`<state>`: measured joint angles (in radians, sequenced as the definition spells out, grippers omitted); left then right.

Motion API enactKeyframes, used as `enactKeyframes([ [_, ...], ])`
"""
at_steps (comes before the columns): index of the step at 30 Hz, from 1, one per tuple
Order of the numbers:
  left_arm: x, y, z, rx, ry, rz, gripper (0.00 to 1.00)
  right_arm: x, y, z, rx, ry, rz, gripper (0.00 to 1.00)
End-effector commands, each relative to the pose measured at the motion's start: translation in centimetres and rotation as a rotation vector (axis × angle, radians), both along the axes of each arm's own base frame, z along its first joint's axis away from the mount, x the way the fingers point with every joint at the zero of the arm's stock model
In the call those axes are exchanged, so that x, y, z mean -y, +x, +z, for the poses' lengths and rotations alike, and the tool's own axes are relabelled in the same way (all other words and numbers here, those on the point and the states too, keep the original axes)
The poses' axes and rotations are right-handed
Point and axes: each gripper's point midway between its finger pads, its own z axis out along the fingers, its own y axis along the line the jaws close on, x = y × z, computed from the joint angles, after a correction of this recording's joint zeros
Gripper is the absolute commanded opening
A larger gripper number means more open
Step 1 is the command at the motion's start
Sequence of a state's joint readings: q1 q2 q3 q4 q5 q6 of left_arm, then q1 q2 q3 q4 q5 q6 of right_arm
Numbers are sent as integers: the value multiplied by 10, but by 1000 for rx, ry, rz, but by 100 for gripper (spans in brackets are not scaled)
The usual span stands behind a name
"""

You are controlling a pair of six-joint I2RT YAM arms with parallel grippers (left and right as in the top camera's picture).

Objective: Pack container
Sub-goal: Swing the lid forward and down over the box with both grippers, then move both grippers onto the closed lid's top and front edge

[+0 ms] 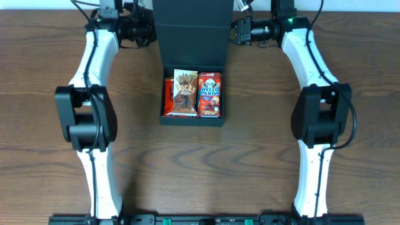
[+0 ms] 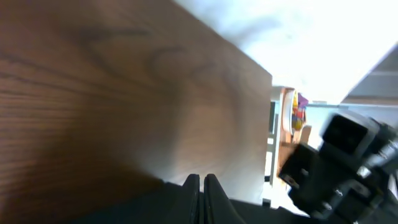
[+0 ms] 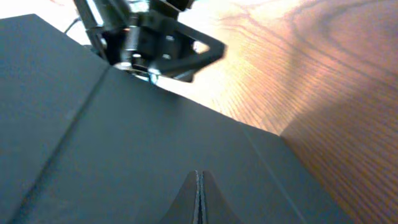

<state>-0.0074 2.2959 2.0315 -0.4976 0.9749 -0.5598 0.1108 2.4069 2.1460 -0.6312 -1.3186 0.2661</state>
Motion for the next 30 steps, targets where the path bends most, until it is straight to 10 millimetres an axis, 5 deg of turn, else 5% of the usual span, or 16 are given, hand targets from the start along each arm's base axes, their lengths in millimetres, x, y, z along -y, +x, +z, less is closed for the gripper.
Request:
enactKeyframes([
  [1,2,-12,58,173,33,-65,6,-6,-15,39,28,71,60,2],
  [7,0,-41,81,216,107,-121,6,-16,-29,50,10,120,121,2],
  [15,-3,-67,71,170,218,-160,6,-32,-38,52,9,129,162,2],
  [22,-9,-70,58,127,293,-142,6,5,-8,37,9,44,13,2],
  [27,-7,-81,36,71,441,-153,6,53,28,-30,-82,-379,-322,2],
  [30,-1,-86,29,59,517,-164,6,80,25,-51,-100,-611,-426,2],
])
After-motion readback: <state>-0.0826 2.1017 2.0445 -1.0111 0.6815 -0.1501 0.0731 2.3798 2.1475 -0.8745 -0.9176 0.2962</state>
